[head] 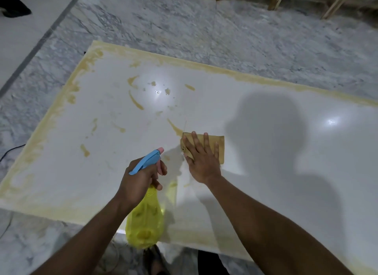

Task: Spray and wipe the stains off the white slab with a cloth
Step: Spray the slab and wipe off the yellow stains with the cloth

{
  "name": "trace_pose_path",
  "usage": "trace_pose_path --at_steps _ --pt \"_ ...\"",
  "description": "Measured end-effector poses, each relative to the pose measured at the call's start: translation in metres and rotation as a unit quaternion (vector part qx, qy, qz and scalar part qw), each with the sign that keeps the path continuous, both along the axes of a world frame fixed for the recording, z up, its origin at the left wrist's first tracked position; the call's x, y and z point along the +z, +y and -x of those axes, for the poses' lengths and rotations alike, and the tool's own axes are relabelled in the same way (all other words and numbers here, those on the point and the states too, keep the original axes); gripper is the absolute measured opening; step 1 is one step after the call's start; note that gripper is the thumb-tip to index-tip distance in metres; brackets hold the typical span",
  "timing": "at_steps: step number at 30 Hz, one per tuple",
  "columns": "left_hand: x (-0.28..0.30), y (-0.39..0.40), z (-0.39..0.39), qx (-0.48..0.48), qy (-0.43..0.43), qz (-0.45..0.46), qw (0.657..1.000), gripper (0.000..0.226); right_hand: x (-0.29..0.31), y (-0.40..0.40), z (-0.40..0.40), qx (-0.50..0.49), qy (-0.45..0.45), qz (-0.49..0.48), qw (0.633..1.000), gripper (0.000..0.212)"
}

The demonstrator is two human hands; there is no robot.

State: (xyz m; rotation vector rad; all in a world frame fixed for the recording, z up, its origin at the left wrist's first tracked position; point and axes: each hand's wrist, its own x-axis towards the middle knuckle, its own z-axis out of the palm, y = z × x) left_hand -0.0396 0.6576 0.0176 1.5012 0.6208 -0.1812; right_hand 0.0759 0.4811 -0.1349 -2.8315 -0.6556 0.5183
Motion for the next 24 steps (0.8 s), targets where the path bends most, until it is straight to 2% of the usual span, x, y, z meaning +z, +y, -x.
trace_pose_path --at_steps 10,17,19,21,22,24 --pt "0.0 0.012 0.091 -0.04 0.038 0.03 0.998 0.037 0.011 -0.018 0.151 -0.015 0.018 -0.007 1.0 0.063" --pt "-0.004 0.015 0.138 -0.066 0.05 0.031 0.996 0.035 0.029 -0.03 0.206 -0.009 0.108 -0.005 0.994 0.057" --pt "-0.005 0.016 0.149 -0.064 0.057 0.029 0.996 0.036 0.046 -0.033 0.206 -0.024 0.158 -0.044 0.986 0.053" --pt "-0.006 0.016 0.159 -0.074 0.062 0.014 0.995 0.031 0.07 -0.038 0.198 -0.103 0.223 -0.151 0.957 0.048" --pt "-0.006 0.016 0.163 -0.083 0.065 0.008 0.994 0.029 0.083 -0.04 0.191 -0.178 0.258 -0.208 0.927 0.047" --pt "-0.003 0.015 0.168 -0.097 0.063 0.004 0.993 0.025 0.108 -0.042 0.177 -0.342 0.32 -0.316 0.825 0.046"
